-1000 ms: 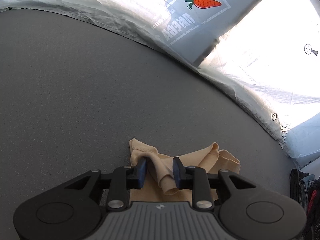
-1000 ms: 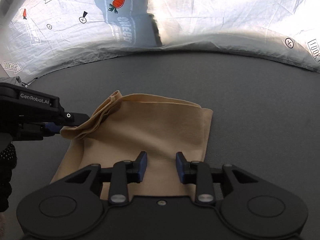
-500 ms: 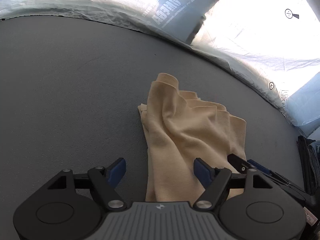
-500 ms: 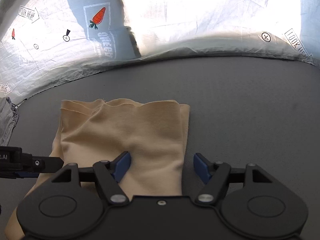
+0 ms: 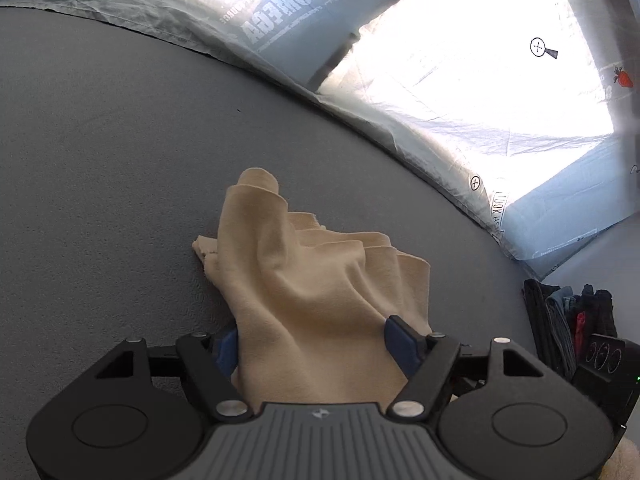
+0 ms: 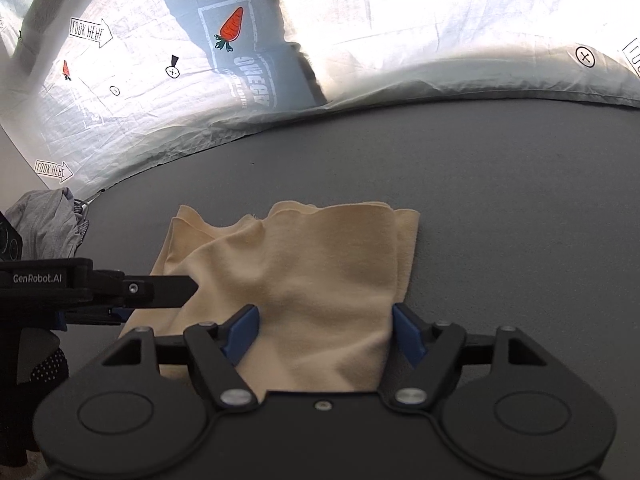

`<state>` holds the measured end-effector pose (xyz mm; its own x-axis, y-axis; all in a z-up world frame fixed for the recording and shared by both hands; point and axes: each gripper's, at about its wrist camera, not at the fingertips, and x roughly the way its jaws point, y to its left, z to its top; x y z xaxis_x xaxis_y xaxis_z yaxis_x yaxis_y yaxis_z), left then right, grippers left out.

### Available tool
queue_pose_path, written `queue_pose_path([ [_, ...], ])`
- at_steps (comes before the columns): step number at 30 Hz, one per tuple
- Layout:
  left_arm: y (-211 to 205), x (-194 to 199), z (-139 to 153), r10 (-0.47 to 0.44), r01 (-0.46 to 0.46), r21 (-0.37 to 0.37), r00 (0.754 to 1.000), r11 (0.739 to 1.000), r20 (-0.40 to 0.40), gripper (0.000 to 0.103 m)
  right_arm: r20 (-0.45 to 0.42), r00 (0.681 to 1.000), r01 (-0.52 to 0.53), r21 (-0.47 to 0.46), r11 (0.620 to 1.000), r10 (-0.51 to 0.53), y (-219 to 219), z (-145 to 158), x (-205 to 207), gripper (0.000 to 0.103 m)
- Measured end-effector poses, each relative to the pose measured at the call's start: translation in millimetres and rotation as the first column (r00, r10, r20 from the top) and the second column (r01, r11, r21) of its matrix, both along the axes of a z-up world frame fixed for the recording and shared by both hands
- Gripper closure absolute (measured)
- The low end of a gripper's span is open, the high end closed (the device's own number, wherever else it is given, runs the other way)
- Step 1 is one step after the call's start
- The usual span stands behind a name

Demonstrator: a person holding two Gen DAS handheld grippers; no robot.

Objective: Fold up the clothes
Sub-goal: 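Lift the folded beige top with both tools and carry it to the clothes pile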

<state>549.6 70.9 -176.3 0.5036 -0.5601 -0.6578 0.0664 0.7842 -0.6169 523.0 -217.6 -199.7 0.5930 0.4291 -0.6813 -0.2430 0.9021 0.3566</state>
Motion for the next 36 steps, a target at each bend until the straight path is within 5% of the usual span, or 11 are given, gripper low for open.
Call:
queue_pose_path([
  [8,14,-14,-22,-0.017,-0.003,-0.236,0.996,0.972,-0.082,0.049,-0.081,0.995,-0.039,0.198,0.979,0.056,-12,-2,2,0.028],
  [11,14,-29,-22,-0.015,-0.007,-0.254,0.996,0.967,-0.085,0.053,-0.131,0.988,-0.047,0.275,0.960,0.086,-11,-5,-5,0.030],
  [17,16,-66,-16,-0.034,0.001,-0.289,0.993,0.957,-0.112,0.062,-0.298,0.951,0.083,0.503,0.860,0.083,-23,-28,-41,0.053],
  [22,23,-117,1,-0.038,0.002,-0.296,0.993,0.955,-0.115,0.068,-0.367,0.928,0.160,0.559,0.814,0.070,-16,-23,-94,0.062],
  [26,32,-162,26,-0.042,0.018,-0.333,0.997,0.943,-0.065,0.068,-0.358,0.931,0.173,0.608,0.775,0.073,-12,0,-143,0.063],
  [30,35,-190,60,-0.064,0.076,-0.352,0.997,0.933,0.044,0.068,-0.263,0.963,0.126,0.616,0.778,0.053,-9,41,-178,0.063],
  [36,24,-200,109,-0.166,0.232,-0.357,0.964,0.905,0.206,0.068,-0.139,0.987,0.151,0.623,0.767,-0.081,-21,98,-229,0.063],
])
